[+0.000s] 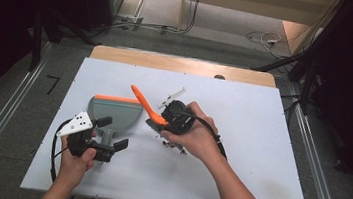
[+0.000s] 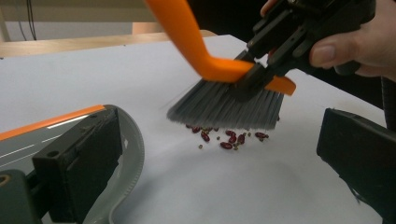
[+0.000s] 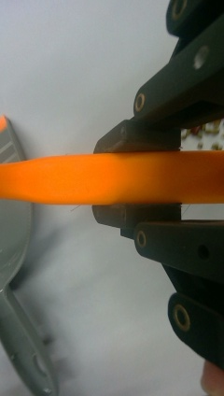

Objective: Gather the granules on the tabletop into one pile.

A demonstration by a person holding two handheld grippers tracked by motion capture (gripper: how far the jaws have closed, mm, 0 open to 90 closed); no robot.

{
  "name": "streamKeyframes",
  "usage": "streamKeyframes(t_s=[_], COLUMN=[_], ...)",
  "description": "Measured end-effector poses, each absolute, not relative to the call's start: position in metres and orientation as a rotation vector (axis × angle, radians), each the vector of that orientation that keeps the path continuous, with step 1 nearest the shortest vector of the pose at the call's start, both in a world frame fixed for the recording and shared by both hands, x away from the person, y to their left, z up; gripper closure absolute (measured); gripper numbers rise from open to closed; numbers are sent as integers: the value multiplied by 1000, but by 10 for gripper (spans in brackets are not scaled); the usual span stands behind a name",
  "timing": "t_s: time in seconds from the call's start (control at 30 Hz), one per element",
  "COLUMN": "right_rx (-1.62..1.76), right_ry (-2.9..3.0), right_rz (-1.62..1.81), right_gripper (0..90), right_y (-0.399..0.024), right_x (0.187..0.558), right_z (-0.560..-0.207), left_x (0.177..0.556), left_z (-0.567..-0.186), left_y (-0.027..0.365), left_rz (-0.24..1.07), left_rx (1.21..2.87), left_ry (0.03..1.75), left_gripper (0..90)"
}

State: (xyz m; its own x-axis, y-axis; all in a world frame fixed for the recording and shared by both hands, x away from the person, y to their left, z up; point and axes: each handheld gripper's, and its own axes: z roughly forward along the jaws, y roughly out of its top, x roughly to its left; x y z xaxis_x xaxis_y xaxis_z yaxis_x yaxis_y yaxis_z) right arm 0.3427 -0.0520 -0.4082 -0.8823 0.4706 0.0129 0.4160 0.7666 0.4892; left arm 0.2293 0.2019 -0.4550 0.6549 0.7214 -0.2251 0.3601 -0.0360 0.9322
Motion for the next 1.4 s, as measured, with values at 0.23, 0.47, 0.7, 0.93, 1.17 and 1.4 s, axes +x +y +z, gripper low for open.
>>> streamKeyframes(t_s=[0.23, 0.47, 0.7, 0.93, 1.17, 1.4], right_rx=[978, 1180, 1244, 1315, 1380, 1430], right_ry=[2940, 2882, 2829, 2782, 2750, 2713], right_rz=[876, 879, 855, 849, 862, 859], right_gripper=[688, 689, 684, 678, 674, 673], right_y=[-44, -49, -66, -80, -96, -112], right_x=[353, 370, 378, 379, 381, 383], right_z=[-431, -449, -455, -458, -462, -462], left_x=[230, 229, 229, 229, 229, 229], left_z=[-455, -455, -455, -455, -455, -456], left_y=[202, 202, 201, 201, 201, 201], left_rz=[363, 364, 362, 364, 365, 363], left_rx=[1646, 1642, 1645, 1648, 1650, 1650], left_ry=[897, 895, 893, 893, 893, 897], left_gripper=[6, 6, 6, 6, 6, 6])
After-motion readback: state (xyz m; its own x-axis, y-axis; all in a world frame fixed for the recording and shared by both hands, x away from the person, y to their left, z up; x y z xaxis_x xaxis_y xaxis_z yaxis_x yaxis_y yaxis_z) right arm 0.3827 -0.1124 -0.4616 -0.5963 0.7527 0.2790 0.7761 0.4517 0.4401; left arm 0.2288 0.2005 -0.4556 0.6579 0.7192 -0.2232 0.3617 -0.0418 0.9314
